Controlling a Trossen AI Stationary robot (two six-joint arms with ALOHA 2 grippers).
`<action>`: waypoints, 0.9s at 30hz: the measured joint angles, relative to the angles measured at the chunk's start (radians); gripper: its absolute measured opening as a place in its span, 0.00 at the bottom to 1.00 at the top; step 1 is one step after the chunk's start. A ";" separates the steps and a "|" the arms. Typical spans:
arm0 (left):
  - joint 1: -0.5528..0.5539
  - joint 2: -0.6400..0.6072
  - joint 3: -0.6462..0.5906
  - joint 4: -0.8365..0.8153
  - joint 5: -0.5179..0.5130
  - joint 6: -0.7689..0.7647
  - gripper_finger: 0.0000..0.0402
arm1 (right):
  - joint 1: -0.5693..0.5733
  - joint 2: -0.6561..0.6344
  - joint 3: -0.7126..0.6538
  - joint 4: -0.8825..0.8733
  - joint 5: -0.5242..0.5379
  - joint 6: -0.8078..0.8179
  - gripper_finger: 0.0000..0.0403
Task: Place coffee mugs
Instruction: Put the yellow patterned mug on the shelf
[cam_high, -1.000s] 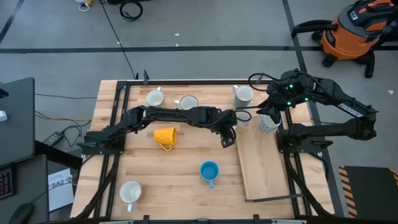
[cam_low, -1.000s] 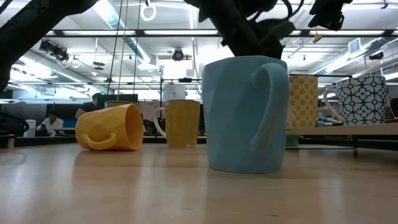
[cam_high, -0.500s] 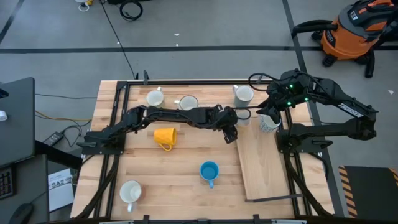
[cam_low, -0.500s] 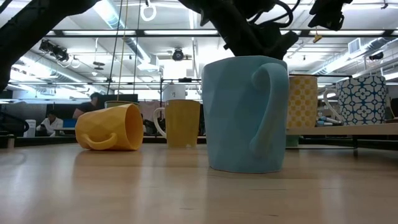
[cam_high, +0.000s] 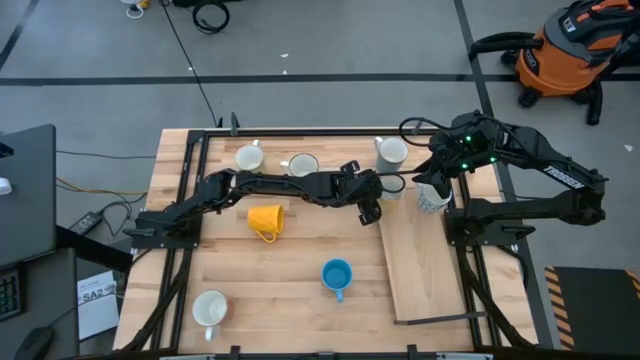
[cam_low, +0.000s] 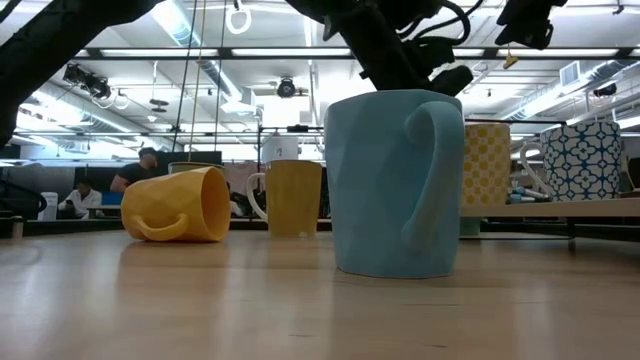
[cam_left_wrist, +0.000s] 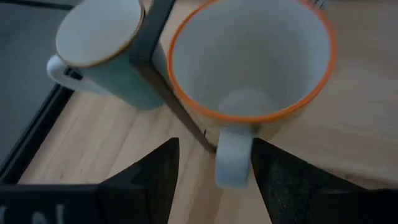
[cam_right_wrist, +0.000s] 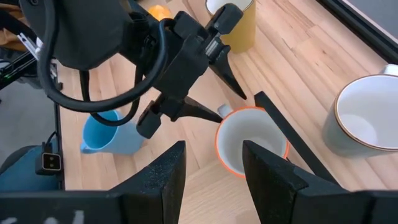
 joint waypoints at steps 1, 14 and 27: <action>0.002 0.000 0.000 0.009 0.000 0.006 0.51 | 0.000 0.000 0.000 0.000 0.000 0.000 0.41; -0.009 -0.057 0.043 -0.140 0.031 0.093 0.51 | 0.020 0.002 0.000 0.002 0.003 -0.030 0.41; -0.024 -0.257 0.037 -0.497 0.058 0.186 0.51 | 0.214 0.072 0.000 0.038 0.081 -0.183 0.41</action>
